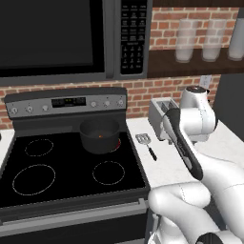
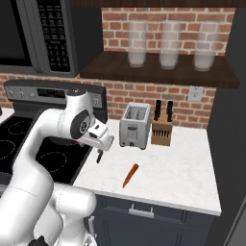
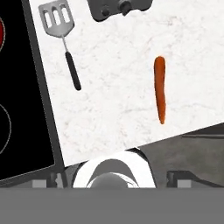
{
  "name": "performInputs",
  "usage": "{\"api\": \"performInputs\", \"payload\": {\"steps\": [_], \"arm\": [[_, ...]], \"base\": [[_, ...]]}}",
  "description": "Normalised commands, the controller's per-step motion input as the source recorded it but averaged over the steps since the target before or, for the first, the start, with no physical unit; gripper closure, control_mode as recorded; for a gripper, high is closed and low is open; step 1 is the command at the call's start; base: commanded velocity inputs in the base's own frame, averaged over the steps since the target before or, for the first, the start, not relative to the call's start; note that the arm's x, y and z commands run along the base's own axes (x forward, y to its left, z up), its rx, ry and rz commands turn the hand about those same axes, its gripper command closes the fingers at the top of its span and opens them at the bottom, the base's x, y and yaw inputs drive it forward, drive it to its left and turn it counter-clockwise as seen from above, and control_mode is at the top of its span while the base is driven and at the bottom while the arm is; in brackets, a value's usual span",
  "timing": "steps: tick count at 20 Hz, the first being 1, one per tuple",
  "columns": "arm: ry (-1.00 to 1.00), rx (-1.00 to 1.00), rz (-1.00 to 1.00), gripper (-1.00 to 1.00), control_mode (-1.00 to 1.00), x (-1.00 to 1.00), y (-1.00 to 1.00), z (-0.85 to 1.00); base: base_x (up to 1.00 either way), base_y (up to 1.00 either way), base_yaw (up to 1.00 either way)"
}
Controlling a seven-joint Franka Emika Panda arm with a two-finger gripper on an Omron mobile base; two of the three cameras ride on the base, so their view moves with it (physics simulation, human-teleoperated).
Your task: Put the carrot and carrot in the pot. Retrieve the spatula and lightly stir the vegetables in the pot.
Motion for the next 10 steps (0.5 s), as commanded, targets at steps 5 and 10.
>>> {"api": "performInputs", "payload": {"steps": [5,10], "arm": [[0.31,-0.02,0.0,-1.0,-1.0,0.02,-0.72,-0.09],[0.07,0.0,0.0,-1.0,-1.0,0.0,-0.53,-0.33]], "base": [[0.0,0.0,0.0],[0.0,0.0,0.0]]}}
